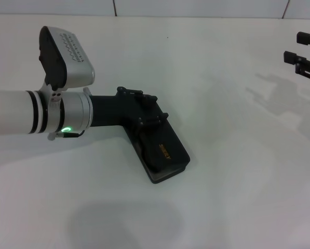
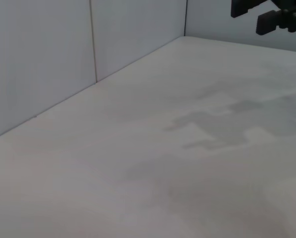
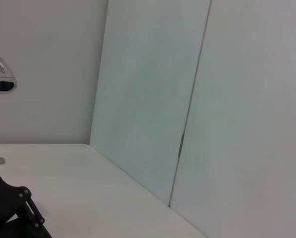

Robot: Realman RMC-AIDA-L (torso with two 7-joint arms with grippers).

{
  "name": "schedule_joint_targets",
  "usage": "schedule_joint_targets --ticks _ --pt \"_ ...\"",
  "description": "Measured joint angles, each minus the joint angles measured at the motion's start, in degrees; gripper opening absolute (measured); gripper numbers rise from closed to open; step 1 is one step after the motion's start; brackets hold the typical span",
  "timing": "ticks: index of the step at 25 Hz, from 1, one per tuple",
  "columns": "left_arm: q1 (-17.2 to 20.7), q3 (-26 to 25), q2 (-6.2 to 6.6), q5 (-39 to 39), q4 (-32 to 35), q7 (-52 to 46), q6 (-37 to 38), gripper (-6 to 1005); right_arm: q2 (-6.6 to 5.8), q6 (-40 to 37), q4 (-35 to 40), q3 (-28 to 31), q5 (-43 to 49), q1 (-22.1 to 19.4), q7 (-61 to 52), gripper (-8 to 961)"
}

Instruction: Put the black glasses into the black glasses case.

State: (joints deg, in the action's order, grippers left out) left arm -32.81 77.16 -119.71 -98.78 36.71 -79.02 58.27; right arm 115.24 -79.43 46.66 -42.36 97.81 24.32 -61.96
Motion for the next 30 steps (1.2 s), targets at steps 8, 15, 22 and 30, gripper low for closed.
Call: schedule_joint_targets --ticks 8,15,22,30 --pt "0.57 -0.33 0.06 -0.76 0.28 0.03 0.45 585 0.05 -0.16 0.0 0.0 0.01 -0.02 -0.01 474" --pt "1.52 -3.73 0.22 0.52 1.67 3.09 6.15 598 0.12 -0.26 0.01 0.0 0.02 -0.25 -0.01 474" --pt "2.92 -11.67 0.22 9.92 0.78 10.97 18.64 611 0.26 -2.53 0.01 0.0 -0.04 -0.29 -0.24 475" --pt "4.3 -11.88 1.86 12.16 2.02 9.94 26.22 626 0.45 -17.43 -4.41 -2.98 -0.6 3.74 -0.07 540"
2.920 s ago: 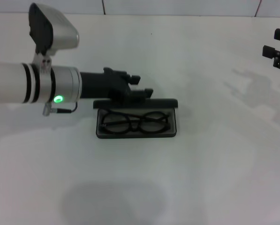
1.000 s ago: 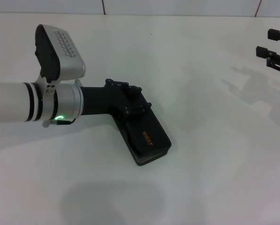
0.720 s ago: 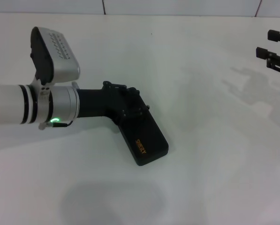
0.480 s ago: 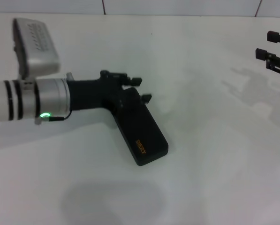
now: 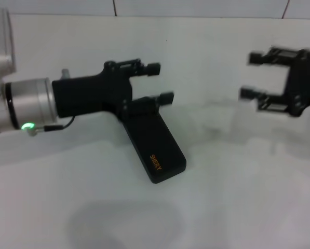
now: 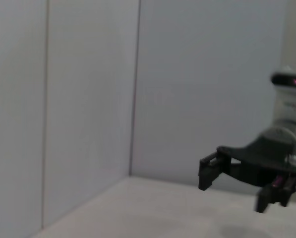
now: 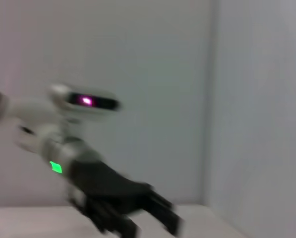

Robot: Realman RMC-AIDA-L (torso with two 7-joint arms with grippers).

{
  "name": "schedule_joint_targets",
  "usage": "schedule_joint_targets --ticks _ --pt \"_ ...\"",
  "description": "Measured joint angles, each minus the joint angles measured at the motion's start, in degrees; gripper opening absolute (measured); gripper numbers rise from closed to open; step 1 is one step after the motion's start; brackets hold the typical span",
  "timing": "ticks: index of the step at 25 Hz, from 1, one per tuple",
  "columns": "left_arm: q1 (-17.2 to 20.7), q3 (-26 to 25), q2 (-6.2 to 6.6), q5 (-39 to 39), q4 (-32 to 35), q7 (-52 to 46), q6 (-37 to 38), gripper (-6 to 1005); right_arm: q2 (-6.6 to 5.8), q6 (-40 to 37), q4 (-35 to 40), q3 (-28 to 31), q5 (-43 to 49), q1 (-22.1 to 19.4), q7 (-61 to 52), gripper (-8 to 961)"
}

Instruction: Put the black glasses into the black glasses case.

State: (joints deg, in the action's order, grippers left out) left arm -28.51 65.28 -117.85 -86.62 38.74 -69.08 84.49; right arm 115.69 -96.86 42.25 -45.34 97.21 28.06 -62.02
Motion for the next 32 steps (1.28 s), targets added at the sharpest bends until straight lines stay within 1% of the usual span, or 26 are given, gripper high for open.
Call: schedule_joint_targets --ticks 2,5,8,9,10,11,13,17,25,32 --pt "1.0 0.0 0.26 -1.22 1.11 0.42 0.94 630 0.05 -0.84 -2.58 -2.43 -0.14 1.51 0.54 605" --pt "3.8 -0.12 1.04 -3.32 3.74 0.89 3.87 745 -0.07 -1.24 -8.61 -5.05 -0.27 4.74 2.74 707" --pt "5.91 -0.89 1.63 -4.45 4.71 2.09 6.9 859 0.21 -1.37 -12.74 -5.63 -0.58 6.48 6.75 817" --pt "6.73 -1.42 1.75 -4.48 4.73 2.76 7.79 861 0.21 -1.37 -12.74 -5.63 -0.58 6.48 6.75 853" --pt "7.16 -1.96 1.81 -4.49 4.75 3.27 8.37 864 0.46 -1.28 -14.8 -5.73 -1.57 7.13 9.42 890" --pt "7.16 -1.96 1.81 -4.49 4.75 3.27 8.37 866 0.49 -1.2 -15.51 -5.78 -2.04 7.39 10.07 890" --pt "9.0 -3.43 1.94 -4.61 4.77 5.33 10.29 870 0.49 -1.01 -17.29 -5.85 -3.0 7.99 11.46 890" --pt "9.7 -3.6 2.17 -4.68 4.78 5.89 11.27 879 0.5 -0.31 -20.32 -5.88 -4.64 8.89 14.68 891" --pt "10.11 -3.76 2.34 -4.64 4.78 5.98 11.51 883 0.49 1.03 -22.07 -5.9 -5.28 9.25 17.13 891" --pt "9.86 -5.08 2.22 -4.68 4.36 6.6 11.55 884 0.49 0.99 -22.64 -5.91 -5.42 9.08 17.83 892"
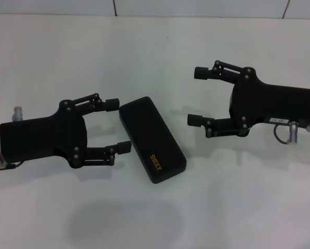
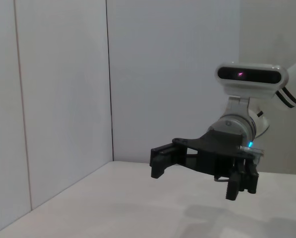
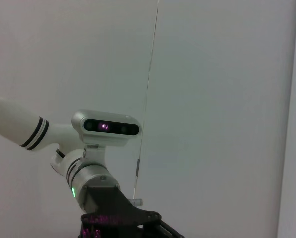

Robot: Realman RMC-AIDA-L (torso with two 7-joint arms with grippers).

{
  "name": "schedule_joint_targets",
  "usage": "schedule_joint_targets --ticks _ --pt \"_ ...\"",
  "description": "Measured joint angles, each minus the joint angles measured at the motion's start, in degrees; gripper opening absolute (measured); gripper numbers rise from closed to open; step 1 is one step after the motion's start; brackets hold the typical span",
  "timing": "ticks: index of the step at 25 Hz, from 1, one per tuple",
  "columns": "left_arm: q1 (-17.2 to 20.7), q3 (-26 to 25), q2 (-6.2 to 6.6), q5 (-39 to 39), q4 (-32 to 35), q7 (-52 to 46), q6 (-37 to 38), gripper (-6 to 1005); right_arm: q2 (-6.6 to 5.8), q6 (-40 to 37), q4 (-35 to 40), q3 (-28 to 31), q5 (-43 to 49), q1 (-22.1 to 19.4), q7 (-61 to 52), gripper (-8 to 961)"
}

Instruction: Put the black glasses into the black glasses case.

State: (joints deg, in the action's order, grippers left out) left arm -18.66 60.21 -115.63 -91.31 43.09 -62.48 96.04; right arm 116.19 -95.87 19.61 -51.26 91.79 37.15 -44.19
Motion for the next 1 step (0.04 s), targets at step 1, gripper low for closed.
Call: schedule_joint_targets --ticks 1 --pt "-0.02 0.0 -0.09 -0.01 0.0 -0.04 0.01 884 0.0 -0.03 -0.1 -0.06 -0.01 0.0 0.0 892"
